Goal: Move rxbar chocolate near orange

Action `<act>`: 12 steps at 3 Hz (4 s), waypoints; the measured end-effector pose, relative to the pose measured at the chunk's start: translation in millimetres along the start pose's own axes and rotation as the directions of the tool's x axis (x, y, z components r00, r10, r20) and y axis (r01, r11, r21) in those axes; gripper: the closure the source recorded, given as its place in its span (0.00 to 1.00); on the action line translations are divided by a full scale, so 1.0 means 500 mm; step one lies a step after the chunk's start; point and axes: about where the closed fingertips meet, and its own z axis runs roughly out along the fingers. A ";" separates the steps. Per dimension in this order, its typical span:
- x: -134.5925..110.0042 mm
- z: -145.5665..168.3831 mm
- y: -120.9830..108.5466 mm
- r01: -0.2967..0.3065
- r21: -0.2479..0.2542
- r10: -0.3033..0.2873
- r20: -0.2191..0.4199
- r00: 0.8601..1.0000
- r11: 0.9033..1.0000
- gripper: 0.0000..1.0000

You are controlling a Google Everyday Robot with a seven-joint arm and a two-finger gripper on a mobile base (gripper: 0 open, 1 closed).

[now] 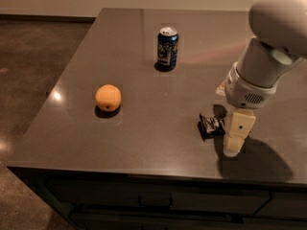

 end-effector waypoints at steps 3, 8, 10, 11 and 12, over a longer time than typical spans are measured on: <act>-0.011 0.018 -0.002 -0.013 -0.055 0.012 -0.007 1.000 0.998 0.70; -0.279 0.037 -0.046 0.151 -0.090 -0.141 0.115 0.983 0.984 1.00; -0.314 0.044 -0.047 0.169 -0.097 -0.155 0.135 0.979 0.981 1.00; -0.352 0.047 -0.048 0.176 -0.100 -0.158 0.165 0.973 0.979 0.85; -0.376 0.045 -0.050 0.169 -0.105 -0.146 0.196 0.970 0.980 0.62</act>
Offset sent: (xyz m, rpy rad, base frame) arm -0.0004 -0.0007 -0.0190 0.0108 0.0739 -0.0129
